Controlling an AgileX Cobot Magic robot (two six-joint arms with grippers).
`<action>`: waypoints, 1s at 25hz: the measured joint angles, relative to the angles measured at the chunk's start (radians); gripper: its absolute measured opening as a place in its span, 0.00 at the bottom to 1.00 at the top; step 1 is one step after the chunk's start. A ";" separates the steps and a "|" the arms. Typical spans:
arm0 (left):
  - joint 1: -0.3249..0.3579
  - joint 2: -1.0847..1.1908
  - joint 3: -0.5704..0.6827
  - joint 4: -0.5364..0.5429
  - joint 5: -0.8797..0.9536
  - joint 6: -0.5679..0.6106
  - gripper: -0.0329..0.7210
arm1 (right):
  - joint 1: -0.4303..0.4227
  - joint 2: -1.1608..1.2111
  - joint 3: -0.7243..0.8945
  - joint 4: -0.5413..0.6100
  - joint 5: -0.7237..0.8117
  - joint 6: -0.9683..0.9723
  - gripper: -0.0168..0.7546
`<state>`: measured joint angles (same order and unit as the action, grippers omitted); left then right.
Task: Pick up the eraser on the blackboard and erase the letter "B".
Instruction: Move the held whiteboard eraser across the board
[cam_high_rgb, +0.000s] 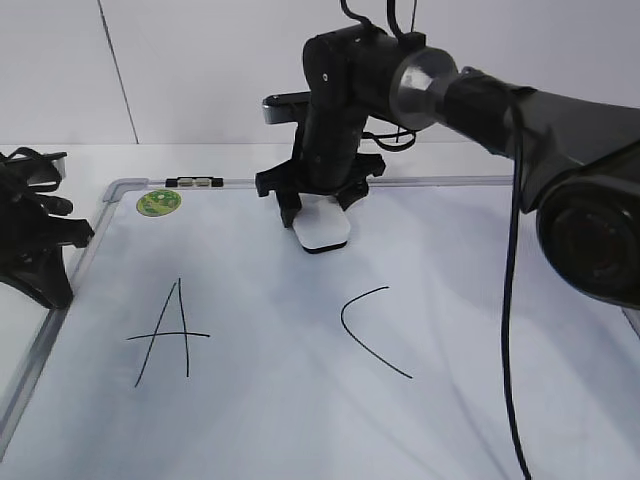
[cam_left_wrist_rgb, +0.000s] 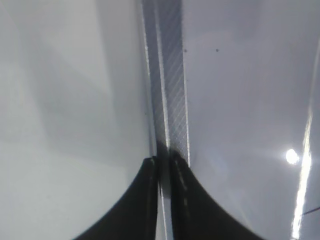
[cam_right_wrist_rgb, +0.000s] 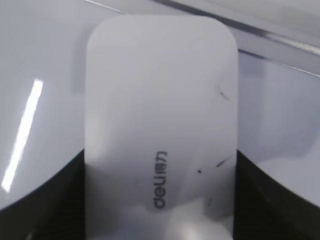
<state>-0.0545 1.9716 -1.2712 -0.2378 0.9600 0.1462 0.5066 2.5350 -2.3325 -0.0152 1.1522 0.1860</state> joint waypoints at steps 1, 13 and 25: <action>0.000 0.000 0.000 0.000 0.000 0.000 0.07 | 0.000 -0.008 0.004 -0.001 0.000 -0.002 0.73; 0.000 0.000 0.000 0.000 0.004 0.000 0.07 | -0.018 -0.147 0.040 -0.078 0.086 -0.044 0.73; 0.000 0.000 0.000 -0.005 0.006 0.000 0.07 | -0.177 -0.482 0.352 -0.119 0.087 -0.052 0.73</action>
<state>-0.0545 1.9716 -1.2712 -0.2432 0.9656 0.1462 0.3300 2.0527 -1.9802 -0.1347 1.2389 0.1341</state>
